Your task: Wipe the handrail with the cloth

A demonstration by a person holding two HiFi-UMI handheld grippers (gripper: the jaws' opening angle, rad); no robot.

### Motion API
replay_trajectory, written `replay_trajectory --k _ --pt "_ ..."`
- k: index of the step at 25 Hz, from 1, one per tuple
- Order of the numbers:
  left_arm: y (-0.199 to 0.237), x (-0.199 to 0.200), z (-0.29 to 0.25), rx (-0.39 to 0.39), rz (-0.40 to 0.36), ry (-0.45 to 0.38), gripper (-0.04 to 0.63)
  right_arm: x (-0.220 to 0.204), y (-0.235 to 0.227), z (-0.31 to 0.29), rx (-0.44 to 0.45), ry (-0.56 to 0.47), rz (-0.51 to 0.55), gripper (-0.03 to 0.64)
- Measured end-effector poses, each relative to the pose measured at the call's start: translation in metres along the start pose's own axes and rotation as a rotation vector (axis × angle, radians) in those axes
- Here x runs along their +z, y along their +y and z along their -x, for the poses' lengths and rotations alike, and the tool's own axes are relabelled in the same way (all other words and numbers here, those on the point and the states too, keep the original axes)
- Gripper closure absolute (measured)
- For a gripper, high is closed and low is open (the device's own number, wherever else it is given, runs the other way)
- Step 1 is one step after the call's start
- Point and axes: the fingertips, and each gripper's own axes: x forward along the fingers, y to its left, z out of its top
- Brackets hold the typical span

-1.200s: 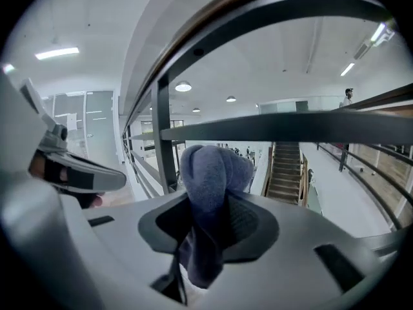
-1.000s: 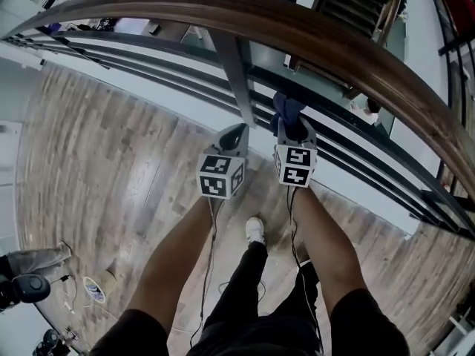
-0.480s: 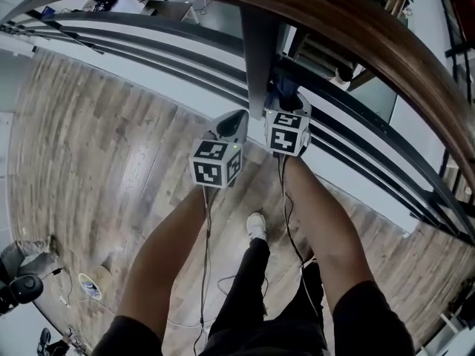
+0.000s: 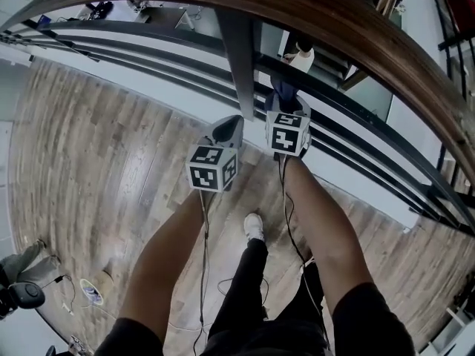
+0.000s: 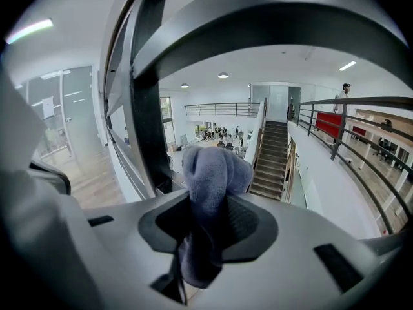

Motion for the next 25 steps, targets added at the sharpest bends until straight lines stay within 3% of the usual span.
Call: replay_trajectory --k 8,25 --pt "-0.066 -0.004 -0.015 -0.044 -0.016 0.002 0.597 -0.025 -0.065 0.042 -0.045 -0.007 -0.017 0.497" --pt "-0.249 -0.050 -0.045 -0.171 -0.069 0.085 0.597 -0.106 -0.260 0.151 -0.175 0.013 -0.119 0.495"
